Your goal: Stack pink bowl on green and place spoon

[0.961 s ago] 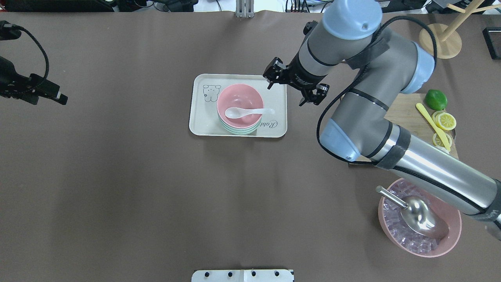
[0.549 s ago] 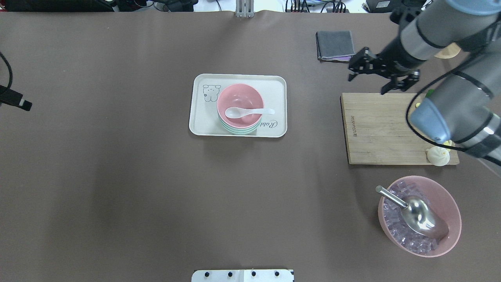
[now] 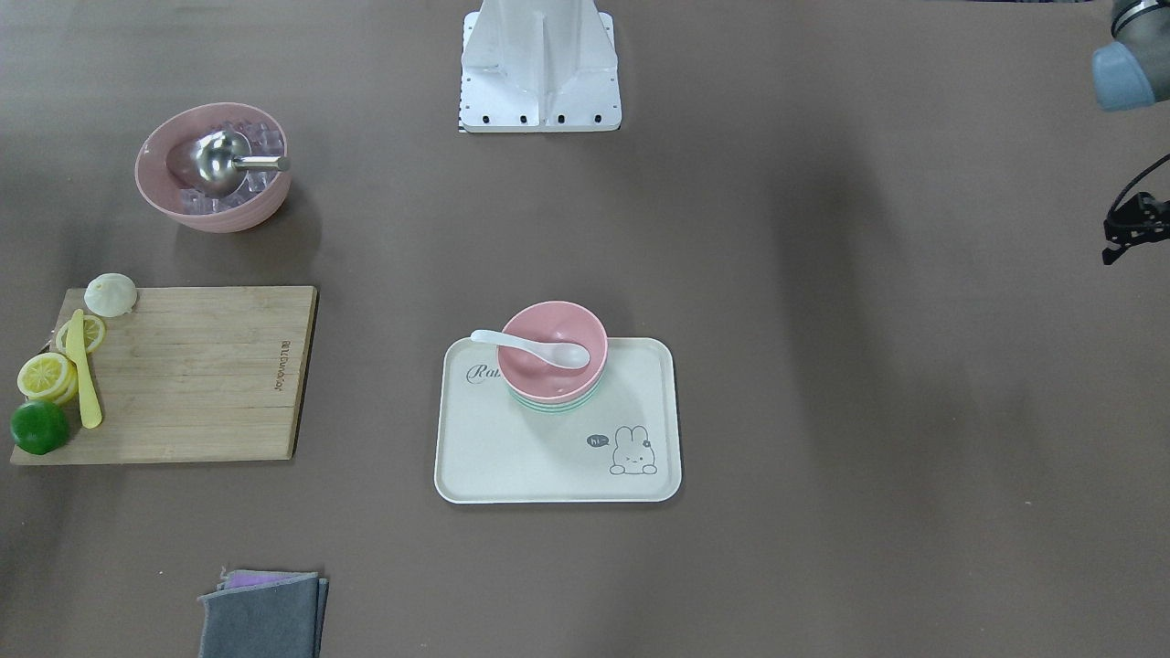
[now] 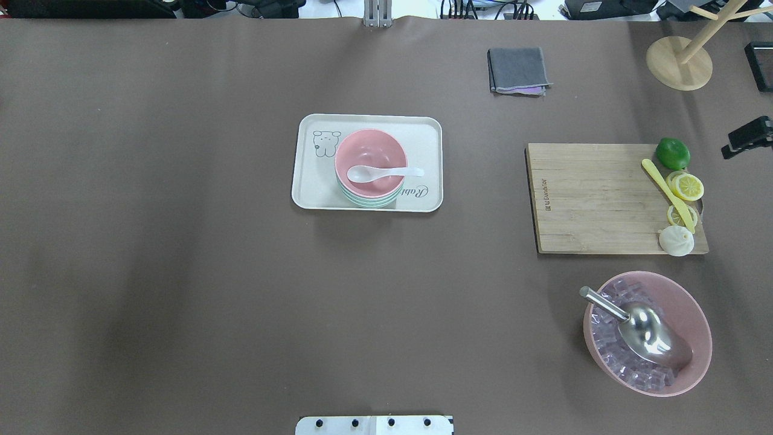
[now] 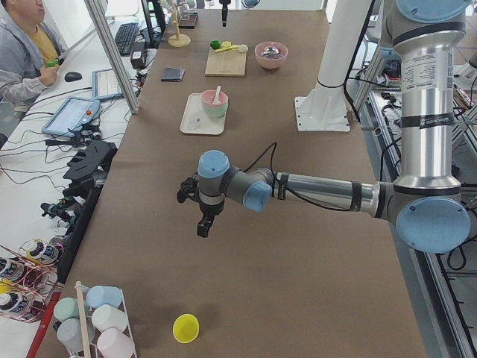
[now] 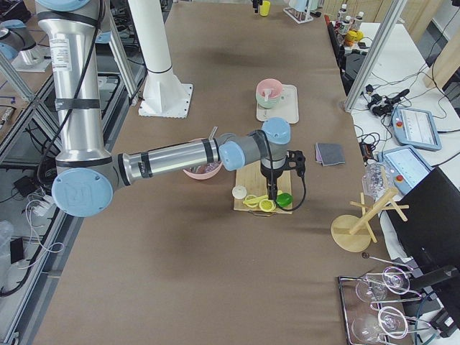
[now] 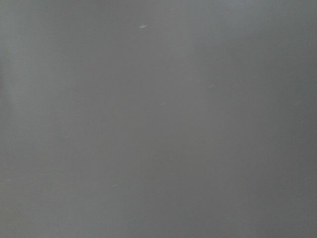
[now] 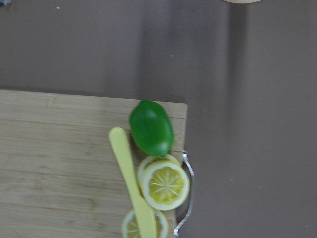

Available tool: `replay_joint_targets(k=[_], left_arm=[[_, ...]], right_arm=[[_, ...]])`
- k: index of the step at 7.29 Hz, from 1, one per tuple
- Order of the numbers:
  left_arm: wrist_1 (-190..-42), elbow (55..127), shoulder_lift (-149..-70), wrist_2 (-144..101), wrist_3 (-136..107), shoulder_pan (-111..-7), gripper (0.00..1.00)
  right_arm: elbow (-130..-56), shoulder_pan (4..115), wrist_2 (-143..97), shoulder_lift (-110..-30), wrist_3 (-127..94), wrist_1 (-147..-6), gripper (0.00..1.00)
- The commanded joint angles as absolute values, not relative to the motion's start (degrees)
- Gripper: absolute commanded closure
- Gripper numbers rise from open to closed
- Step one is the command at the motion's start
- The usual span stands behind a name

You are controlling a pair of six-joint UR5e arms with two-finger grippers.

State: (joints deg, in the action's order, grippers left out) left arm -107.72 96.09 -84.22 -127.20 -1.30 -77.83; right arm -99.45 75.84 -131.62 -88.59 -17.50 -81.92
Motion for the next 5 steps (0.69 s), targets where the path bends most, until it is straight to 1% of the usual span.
replay_joint_targets(k=[1,5], left_arm=[[-107.3,90.8,-85.5,-135.8,4.1,-81.7,0.02],[-108.2,91.4,-86.3,-136.4,0.8,-81.8,0.02]], right_arm=[[-94.3,80.4,-131.7,-89.6,-4.2,-81.7,0.00],[-94.7,80.4,-134.2,-89.3,-4.6,-81.6,0.00]])
